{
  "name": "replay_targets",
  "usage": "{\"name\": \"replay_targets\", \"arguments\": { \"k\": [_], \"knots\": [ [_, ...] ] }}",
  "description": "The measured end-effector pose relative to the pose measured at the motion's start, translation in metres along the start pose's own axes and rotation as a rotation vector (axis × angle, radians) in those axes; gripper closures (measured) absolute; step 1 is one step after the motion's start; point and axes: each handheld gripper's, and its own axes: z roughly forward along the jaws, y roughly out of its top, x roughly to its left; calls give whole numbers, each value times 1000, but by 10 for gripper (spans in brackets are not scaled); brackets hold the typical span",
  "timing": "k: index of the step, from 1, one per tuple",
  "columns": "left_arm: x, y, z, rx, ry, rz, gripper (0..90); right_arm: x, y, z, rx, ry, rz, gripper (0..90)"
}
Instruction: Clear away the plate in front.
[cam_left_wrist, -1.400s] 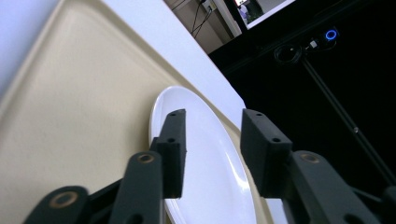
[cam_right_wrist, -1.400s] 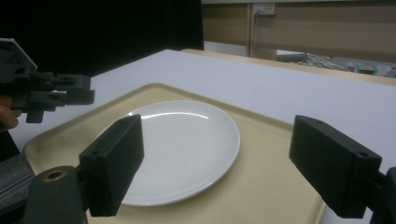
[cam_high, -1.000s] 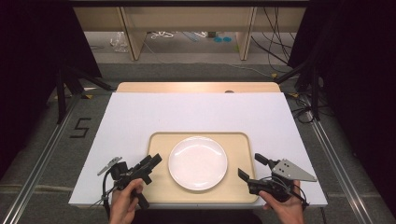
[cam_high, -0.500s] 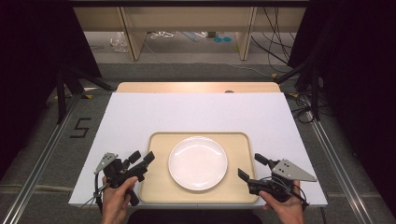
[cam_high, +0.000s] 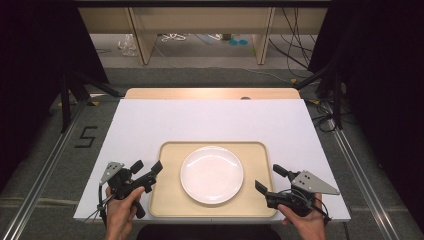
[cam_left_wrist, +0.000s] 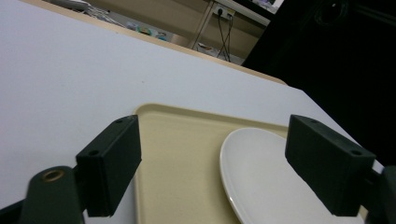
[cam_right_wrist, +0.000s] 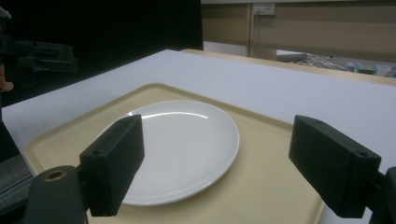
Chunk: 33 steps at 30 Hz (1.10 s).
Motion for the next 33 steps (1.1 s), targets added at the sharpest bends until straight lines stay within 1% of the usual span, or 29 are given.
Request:
{"name": "replay_targets", "arguments": {
  "k": [2, 3, 6, 7, 8, 10, 12, 13, 15, 17, 19, 21, 22, 26, 33],
  "knots": [
    [2, 1, 0, -7, 19, 0, 155, 0, 0, 0, 3, -1, 4, 191],
    [3, 1, -1, -6, 25, 8, 155, 0, 0, 0, 2, -1, 4, 191],
    [4, 2, -2, -12, 29, 10, 155, 0, 0, 0, 2, -1, 3, 191],
    [4, 2, -2, -10, 39, 16, 155, 0, 0, 0, 3, -2, 2, 191],
    [4, 2, -2, -11, 40, 23, 155, 0, 0, 0, 3, -2, 2, 191],
    [4, 2, -2, -10, 42, 24, 155, 1, 0, 0, 3, -8, 3, 191],
    [5, 2, -3, -11, 45, 28, 155, 1, 0, 0, -12, -11, 8, 191],
    [5, 3, -3, -11, 46, 29, 155, 1, 0, 0, -3, -5, 3, 191],
    [4, 3, -3, -14, 45, 35, 155, 1, 0, -1, -4, -3, 4, 191],
    [4, 3, -2, -16, 33, 40, 155, 1, 0, -1, -6, -4, 2, 191],
    [2, 3, -2, -19, 37, 47, 155, 0, 0, -1, -1, -1, 2, 191],
    [2, 3, -2, -26, 30, 57, 155, 0, 0, -1, -13, -4, 4, 191],
    [1, 3, -3, -28, 31, 57, 156, 0, 0, -1, -6, -2, -3, 191],
    [1, 4, -3, -37, 37, 72, 155, 0, 0, -2, -5, -2, -4, 190],
    [1, 4, -3, -42, 35, 72, 155, 0, 0, -2, -7, -5, -4, 190]
  ]
}}
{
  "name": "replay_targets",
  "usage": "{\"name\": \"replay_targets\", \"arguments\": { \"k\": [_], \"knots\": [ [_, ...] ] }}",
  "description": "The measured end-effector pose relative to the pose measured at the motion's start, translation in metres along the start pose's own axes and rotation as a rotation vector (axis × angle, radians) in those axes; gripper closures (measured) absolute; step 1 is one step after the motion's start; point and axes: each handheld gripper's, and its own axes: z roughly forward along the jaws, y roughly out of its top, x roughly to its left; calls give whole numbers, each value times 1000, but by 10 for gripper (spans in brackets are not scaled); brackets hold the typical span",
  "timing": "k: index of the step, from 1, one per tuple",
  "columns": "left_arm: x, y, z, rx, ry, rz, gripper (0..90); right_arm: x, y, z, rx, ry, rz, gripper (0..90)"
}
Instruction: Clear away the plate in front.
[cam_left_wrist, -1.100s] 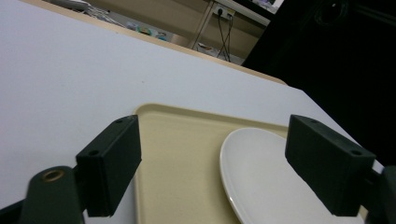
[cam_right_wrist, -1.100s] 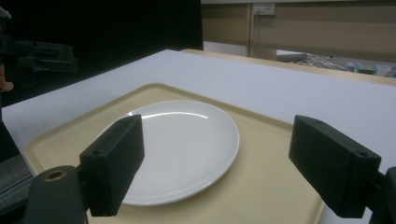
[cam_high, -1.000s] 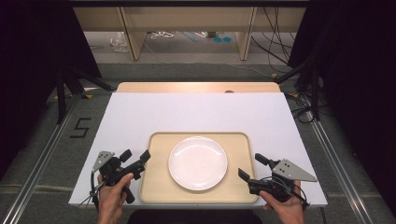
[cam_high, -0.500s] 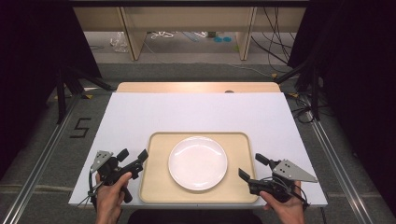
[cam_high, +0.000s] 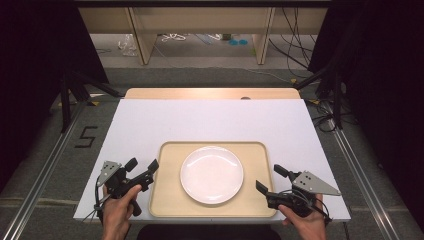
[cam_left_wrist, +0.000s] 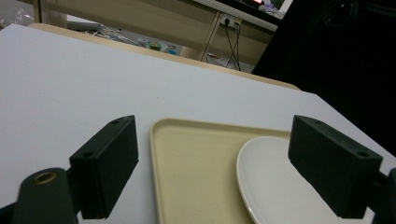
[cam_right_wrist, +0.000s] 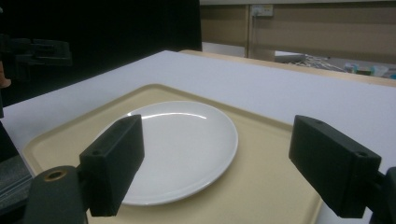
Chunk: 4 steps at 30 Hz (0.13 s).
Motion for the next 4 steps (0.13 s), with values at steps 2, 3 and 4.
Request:
{"name": "replay_targets", "arguments": {
  "k": [2, 3, 4],
  "knots": [
    [0, 0, 0, -3, -1, -1, 156, 0, 0, 0, 2, 3, 0, 190],
    [0, 0, 0, -3, -2, 2, 155, 0, 0, 0, 2, 3, 0, 190],
    [0, 1, 0, -3, -1, 4, 156, 0, 0, 0, 2, 3, -1, 190]
  ]
}}
